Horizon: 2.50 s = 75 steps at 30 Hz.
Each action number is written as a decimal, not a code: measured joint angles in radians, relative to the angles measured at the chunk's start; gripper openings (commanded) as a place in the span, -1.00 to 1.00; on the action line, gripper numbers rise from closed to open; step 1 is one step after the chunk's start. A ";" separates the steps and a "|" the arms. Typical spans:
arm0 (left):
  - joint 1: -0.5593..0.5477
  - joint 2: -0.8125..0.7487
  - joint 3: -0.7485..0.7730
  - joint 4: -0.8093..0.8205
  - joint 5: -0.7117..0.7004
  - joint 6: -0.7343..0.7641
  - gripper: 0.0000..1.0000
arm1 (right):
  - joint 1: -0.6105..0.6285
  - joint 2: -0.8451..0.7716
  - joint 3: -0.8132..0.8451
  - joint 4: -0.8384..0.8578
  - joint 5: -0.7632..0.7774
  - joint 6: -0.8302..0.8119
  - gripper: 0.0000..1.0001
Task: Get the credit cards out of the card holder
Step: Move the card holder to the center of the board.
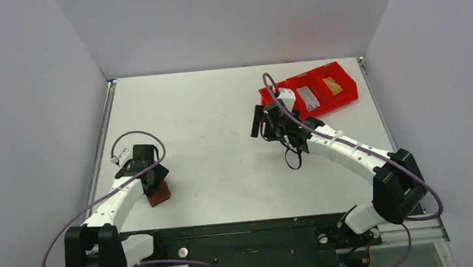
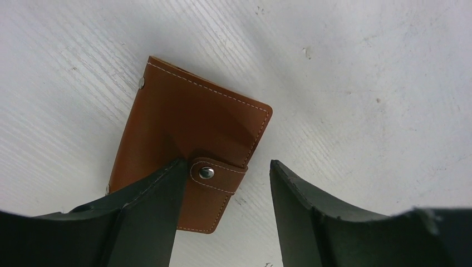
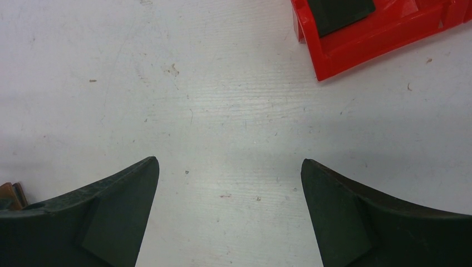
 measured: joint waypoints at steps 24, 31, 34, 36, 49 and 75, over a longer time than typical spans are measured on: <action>-0.148 0.138 0.058 0.090 -0.061 -0.039 -1.00 | 0.019 0.000 -0.064 0.034 -0.037 0.002 0.87; -0.297 0.170 0.098 0.080 0.053 -0.125 -1.00 | 0.049 0.000 -0.077 0.058 -0.051 0.002 0.86; -0.364 0.207 0.138 0.078 0.079 -0.169 -1.00 | 0.053 0.000 -0.083 0.064 -0.051 0.002 0.86; -0.407 0.247 0.172 0.080 0.093 -0.206 -1.00 | 0.053 0.000 -0.087 0.067 -0.051 0.002 0.86; -0.526 0.392 0.303 0.134 0.160 -0.296 -1.00 | 0.053 0.003 -0.093 0.076 -0.052 -0.002 0.85; -0.526 0.497 0.385 0.281 0.460 -0.042 -0.10 | 0.113 0.023 -0.281 0.332 -0.147 0.024 0.68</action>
